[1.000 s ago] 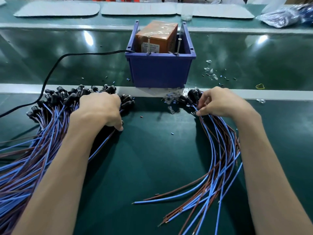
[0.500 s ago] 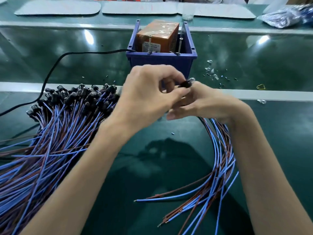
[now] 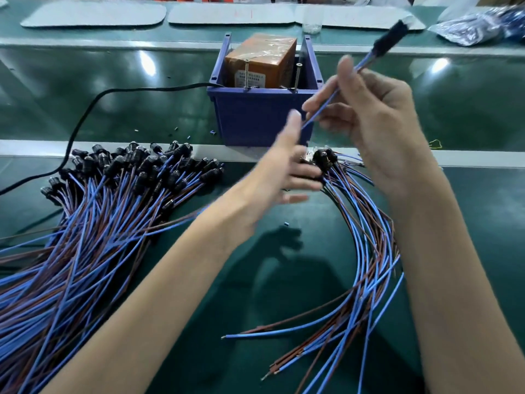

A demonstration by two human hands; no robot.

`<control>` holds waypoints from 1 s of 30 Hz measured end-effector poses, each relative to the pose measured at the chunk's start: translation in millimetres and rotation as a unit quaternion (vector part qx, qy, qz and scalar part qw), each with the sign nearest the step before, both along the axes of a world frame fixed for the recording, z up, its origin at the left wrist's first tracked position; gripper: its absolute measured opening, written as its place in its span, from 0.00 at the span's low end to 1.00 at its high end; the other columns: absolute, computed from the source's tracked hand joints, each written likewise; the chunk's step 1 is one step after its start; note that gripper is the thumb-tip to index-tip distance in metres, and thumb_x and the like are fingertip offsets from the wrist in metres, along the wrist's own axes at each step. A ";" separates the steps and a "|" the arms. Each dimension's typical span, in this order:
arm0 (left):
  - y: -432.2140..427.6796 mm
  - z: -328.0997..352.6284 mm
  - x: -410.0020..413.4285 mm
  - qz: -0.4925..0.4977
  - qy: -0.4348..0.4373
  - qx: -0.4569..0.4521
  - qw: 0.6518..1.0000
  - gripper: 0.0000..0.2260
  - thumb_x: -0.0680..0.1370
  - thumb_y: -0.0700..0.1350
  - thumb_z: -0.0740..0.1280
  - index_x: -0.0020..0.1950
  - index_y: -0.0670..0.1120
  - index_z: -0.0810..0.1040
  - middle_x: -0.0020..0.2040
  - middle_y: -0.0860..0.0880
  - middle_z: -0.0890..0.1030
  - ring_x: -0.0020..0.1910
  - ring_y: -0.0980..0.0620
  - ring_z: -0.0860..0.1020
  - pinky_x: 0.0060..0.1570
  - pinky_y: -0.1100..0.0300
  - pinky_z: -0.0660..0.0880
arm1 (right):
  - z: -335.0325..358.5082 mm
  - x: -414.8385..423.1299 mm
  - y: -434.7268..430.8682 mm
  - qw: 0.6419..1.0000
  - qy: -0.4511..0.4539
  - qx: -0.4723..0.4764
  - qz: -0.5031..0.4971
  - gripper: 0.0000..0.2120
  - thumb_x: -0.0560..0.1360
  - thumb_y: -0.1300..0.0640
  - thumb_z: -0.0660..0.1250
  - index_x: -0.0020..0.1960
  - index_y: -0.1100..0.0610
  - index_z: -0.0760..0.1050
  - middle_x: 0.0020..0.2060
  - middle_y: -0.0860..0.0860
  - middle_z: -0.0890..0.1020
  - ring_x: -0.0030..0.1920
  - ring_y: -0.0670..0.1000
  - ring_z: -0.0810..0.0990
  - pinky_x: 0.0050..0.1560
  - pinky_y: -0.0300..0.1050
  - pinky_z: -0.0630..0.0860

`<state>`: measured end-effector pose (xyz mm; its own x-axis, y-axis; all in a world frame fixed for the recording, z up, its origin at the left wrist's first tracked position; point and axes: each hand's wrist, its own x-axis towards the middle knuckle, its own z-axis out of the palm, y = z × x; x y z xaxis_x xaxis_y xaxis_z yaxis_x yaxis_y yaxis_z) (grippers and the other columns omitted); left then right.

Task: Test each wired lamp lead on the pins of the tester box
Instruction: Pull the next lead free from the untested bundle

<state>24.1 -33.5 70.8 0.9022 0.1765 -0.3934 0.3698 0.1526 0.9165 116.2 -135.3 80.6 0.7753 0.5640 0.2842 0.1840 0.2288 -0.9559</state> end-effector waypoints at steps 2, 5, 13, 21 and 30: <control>8.0 0.9 1.3 0.117 -0.062 -0.085 0.988 0.33 0.79 0.66 0.45 0.72 0.43 0.66 0.59 0.42 0.80 0.53 0.48 0.82 0.50 0.57 0.78 | 4.2 2.5 -2.3 0.998 0.037 0.029 -0.030 0.19 0.83 0.54 0.54 0.37 0.55 0.73 0.34 0.50 0.85 0.37 0.48 0.83 0.39 0.39 0.77; 22.9 3.5 -2.3 0.271 -0.176 -0.166 0.932 0.30 0.81 0.63 0.45 0.63 0.42 0.72 0.53 0.43 0.83 0.50 0.49 0.83 0.46 0.58 0.79 | 6.6 6.7 -6.4 0.986 0.126 0.086 -0.073 0.20 0.84 0.54 0.50 0.34 0.55 0.66 0.32 0.52 0.84 0.37 0.52 0.84 0.37 0.41 0.78; 27.0 5.3 -4.1 0.347 -0.265 -0.155 0.886 0.18 0.85 0.48 0.48 0.47 0.47 0.76 0.36 0.53 0.83 0.39 0.56 0.82 0.44 0.64 0.75 | 6.6 15.5 -15.7 0.964 0.196 0.163 -0.071 0.20 0.82 0.57 0.51 0.32 0.56 0.63 0.24 0.48 0.71 0.23 0.46 0.68 0.25 0.36 0.65; 14.1 1.2 -2.5 0.117 -0.139 0.002 0.983 0.16 0.84 0.48 0.52 0.49 0.46 0.78 0.33 0.52 0.84 0.32 0.58 0.81 0.35 0.69 0.75 | -3.9 8.6 -8.2 0.997 0.026 -0.053 -0.048 0.11 0.74 0.57 0.70 0.33 0.55 0.82 0.24 0.49 0.62 0.25 0.46 0.53 0.22 0.33 0.54; 10.1 -10.3 -3.2 0.009 -0.077 0.106 0.991 0.12 0.84 0.45 0.56 0.46 0.42 0.74 0.33 0.50 0.84 0.33 0.56 0.83 0.35 0.66 0.77 | -9.0 -1.5 1.1 0.983 -0.023 -0.179 0.031 0.03 0.68 0.61 0.76 0.39 0.58 0.83 0.25 0.47 0.80 0.26 0.42 0.74 0.30 0.30 0.70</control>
